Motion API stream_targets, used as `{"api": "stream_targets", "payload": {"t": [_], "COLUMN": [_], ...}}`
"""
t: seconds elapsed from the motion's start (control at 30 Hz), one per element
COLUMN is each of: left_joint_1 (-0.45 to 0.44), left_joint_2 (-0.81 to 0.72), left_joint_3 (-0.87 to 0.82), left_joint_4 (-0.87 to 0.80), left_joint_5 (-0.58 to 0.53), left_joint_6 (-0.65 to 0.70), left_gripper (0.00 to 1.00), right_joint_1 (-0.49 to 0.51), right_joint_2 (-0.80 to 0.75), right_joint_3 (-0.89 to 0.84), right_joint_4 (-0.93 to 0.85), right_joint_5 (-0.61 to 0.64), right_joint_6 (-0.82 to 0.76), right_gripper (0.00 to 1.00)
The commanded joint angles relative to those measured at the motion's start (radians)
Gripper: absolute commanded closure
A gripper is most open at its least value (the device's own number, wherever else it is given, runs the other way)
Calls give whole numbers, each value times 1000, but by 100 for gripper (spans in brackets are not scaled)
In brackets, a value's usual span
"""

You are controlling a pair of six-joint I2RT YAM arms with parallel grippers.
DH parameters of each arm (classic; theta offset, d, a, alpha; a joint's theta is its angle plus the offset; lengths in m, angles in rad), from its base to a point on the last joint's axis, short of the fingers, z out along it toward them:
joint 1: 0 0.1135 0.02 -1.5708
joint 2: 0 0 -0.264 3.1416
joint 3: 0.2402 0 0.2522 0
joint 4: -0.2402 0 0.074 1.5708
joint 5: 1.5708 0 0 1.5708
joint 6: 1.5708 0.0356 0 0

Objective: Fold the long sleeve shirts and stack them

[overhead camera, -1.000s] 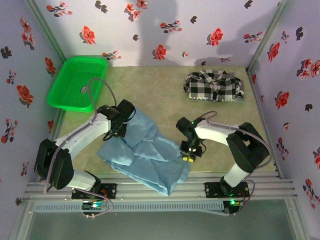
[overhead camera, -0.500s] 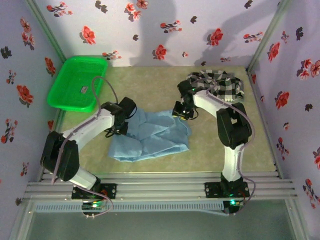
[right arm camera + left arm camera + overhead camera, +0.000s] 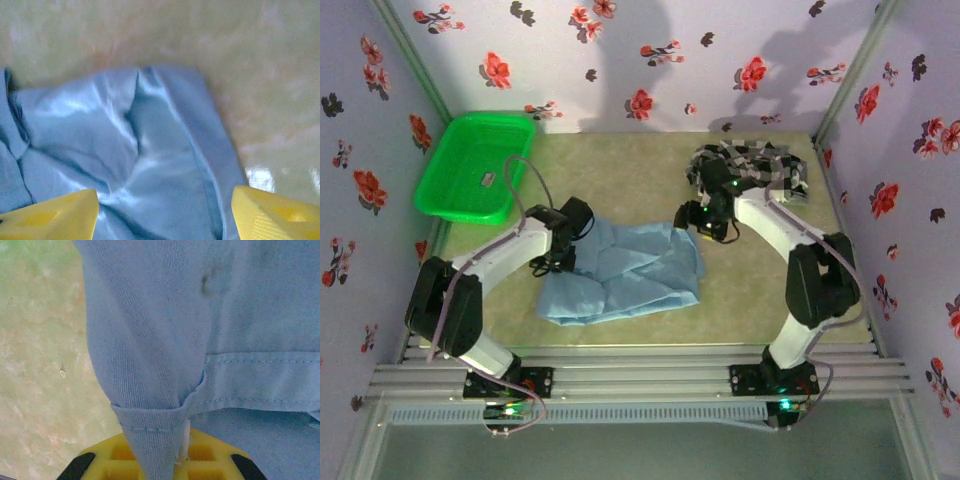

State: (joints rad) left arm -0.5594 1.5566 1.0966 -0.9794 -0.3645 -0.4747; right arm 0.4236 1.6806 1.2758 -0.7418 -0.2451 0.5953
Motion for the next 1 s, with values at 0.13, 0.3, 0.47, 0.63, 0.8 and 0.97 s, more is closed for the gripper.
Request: {"api": "stream_targets", "payload": {"t": [0.13, 0.3, 0.47, 0.63, 0.8, 0.97], "left_joint_1": [27, 22, 6, -60, -219, -342], "left_joint_2": [-15, -6, -13, -54, -132, -259], "left_joint_3": [-83, -182, -247, -308, -387, -316], "left_joint_4": [7, 101, 143, 211, 347, 319], "left_joint_5": [74, 186, 241, 348, 472, 529], "left_joint_6": [-132, -251, -352, -504, -744, -820], "left_gripper": [97, 97, 97, 94, 63, 32], "right_joint_1": [217, 217, 123, 38, 11, 11], "right_joint_2": [-152, -103, 63, 220, 447, 533], "right_joint_3": [-345, -382, -247, 13, 394, 638], "right_joint_4": [99, 180, 143, 99, 62, -26], "right_joint_5": [-24, 67, 174, 249, 227, 157], "right_joint_6": [266, 311, 238, 116, -100, -288], "right_gripper": [27, 35, 51, 57, 57, 34]}}
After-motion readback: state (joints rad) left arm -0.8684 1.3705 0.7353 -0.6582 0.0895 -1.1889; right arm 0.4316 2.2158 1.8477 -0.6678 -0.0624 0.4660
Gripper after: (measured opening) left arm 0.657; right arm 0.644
